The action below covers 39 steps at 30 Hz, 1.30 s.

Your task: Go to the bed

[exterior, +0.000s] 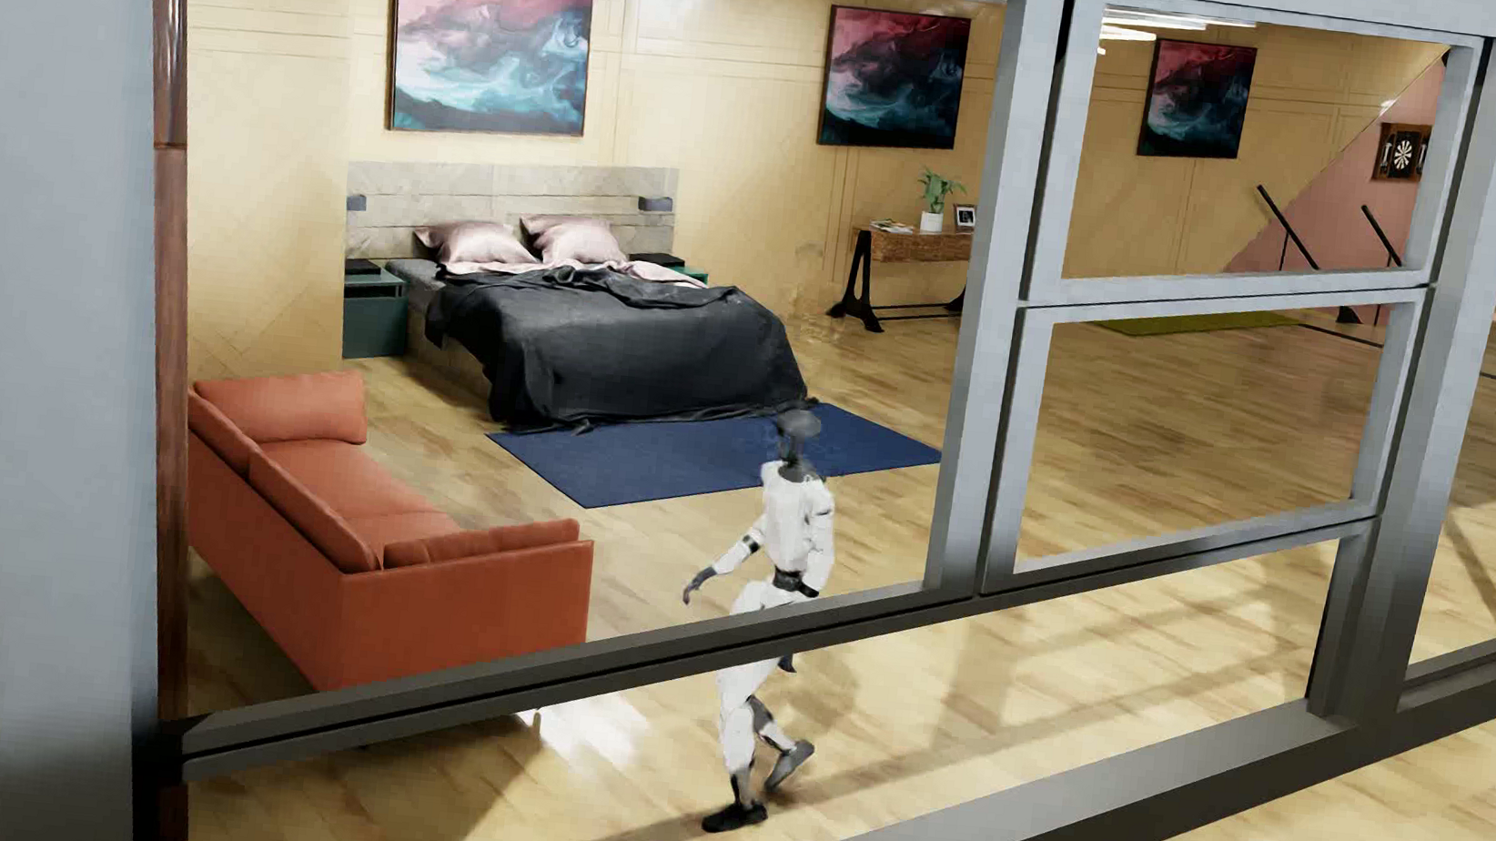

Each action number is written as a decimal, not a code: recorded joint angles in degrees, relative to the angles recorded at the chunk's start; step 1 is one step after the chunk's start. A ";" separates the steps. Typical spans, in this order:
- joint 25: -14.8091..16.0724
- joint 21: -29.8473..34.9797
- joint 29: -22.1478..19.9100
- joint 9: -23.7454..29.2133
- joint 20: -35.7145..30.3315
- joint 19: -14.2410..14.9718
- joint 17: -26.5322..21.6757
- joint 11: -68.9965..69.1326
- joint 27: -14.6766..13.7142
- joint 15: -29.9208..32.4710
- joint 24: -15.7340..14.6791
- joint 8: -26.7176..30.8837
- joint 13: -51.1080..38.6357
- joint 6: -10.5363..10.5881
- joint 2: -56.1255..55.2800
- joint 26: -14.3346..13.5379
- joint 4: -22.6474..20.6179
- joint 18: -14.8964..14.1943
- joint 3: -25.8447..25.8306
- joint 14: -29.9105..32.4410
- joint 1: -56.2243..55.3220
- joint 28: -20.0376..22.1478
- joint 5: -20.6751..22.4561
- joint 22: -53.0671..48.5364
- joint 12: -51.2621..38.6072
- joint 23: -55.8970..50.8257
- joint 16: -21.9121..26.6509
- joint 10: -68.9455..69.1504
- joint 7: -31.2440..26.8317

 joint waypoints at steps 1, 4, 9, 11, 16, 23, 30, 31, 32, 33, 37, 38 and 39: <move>-0.04 -0.26 -0.81 0.04 -1.95 0.24 -0.36 5.02 1.96 -0.44 2.73 -1.79 0.22 -0.91 -3.32 0.58 -0.05 0.21 0.52 -1.02 1.04 -1.62 -4.70 1.58 -2.90 1.12 1.01 0.51 2.31; -1.24 1.78 2.55 -0.44 5.26 -10.59 -2.11 -5.86 5.06 -3.42 2.19 -10.05 0.08 -2.98 -7.06 7.14 -1.05 -0.04 0.21 0.79 6.44 5.23 -20.51 -1.02 -10.45 9.18 2.89 -4.73 3.83; -1.52 -0.93 4.29 -0.56 11.55 -11.47 -3.12 -36.94 8.91 6.63 -11.13 -9.44 3.38 -2.67 -5.45 -1.55 -3.86 -1.60 -0.97 0.41 9.51 15.17 -21.66 -19.10 -21.10 16.40 6.10 -8.71 -2.63; 0.21 -1.71 1.62 -0.51 10.54 -12.82 -2.89 -34.59 8.83 5.23 -10.29 -12.62 4.71 -1.84 -6.22 -1.72 -3.93 -0.89 -1.00 -1.33 8.26 19.13 -23.00 -26.76 -22.74 17.65 6.70 -7.63 -3.37; 0.52 -0.24 2.17 -1.42 5.71 -12.39 -5.21 -35.63 9.32 8.07 -13.09 -14.73 4.30 0.09 -4.20 -4.95 -1.70 -1.06 -1.77 -8.44 10.00 15.19 -22.04 -32.24 -15.26 16.10 3.04 3.12 1.94; 6.90 -3.58 -3.59 -0.70 12.37 -13.16 -1.71 -28.67 4.97 11.13 -3.11 -6.45 4.18 -0.91 -10.86 5.77 -9.29 -0.14 -2.73 -11.82 18.50 3.42 -18.09 1.40 -8.92 1.44 -3.19 2.65 -13.13; -2.69 1.67 3.76 -0.03 -3.01 -5.93 -0.72 -24.68 -0.56 4.42 15.44 -12.12 6.14 -4.80 -14.91 1.91 2.30 0.12 -5.32 -6.61 9.67 -4.51 -17.86 11.21 -15.23 -10.15 0.06 -10.87 11.63; -1.75 0.52 3.78 -0.47 -5.14 -9.88 -0.97 -18.54 0.09 -0.16 18.48 -16.35 7.69 -5.00 -12.10 2.16 3.53 -0.64 -5.89 -4.53 9.89 -0.77 -22.15 8.68 -16.39 -9.32 0.51 -13.24 14.21; -0.76 -1.30 2.58 -1.03 -5.70 -12.63 -1.26 -14.20 1.50 -3.32 20.13 -17.93 9.24 -5.09 -8.98 2.18 4.64 -1.51 -6.46 -2.51 10.36 2.93 -25.71 5.13 -17.40 -7.92 0.88 -15.66 16.68; 0.34 -3.55 0.58 -1.67 -4.45 -13.82 -1.39 -11.44 3.66 -5.61 20.17 -18.01 10.36 -5.13 -6.04 1.63 5.86 -2.54 -6.85 -0.66 10.97 6.65 -28.89 0.48 -18.05 -5.96 1.22 -17.89 19.42; 2.13 -10.93 -3.57 -4.32 7.48 -16.83 -3.12 -12.11 14.79 -14.69 12.53 -33.54 8.99 -5.59 4.01 -1.40 14.20 -7.56 -5.67 4.85 13.02 21.81 -47.74 -23.45 -16.49 4.53 2.77 -21.95 34.98; -0.39 -9.47 -1.66 -4.83 12.05 -16.59 -3.98 -14.01 15.86 -15.62 6.27 -41.65 8.13 -5.61 6.15 -1.46 18.01 -8.59 -5.10 5.30 14.07 24.38 -50.22 -27.83 -15.20 4.87 3.28 -21.96 39.65; -2.59 -6.96 0.78 -5.03 16.40 -10.63 -4.44 -15.34 14.63 -16.34 -1.34 -43.88 7.07 -5.24 5.91 -1.36 22.85 -8.67 -5.05 4.00 15.64 25.89 -48.54 -31.11 -13.18 4.18 4.49 -21.03 43.81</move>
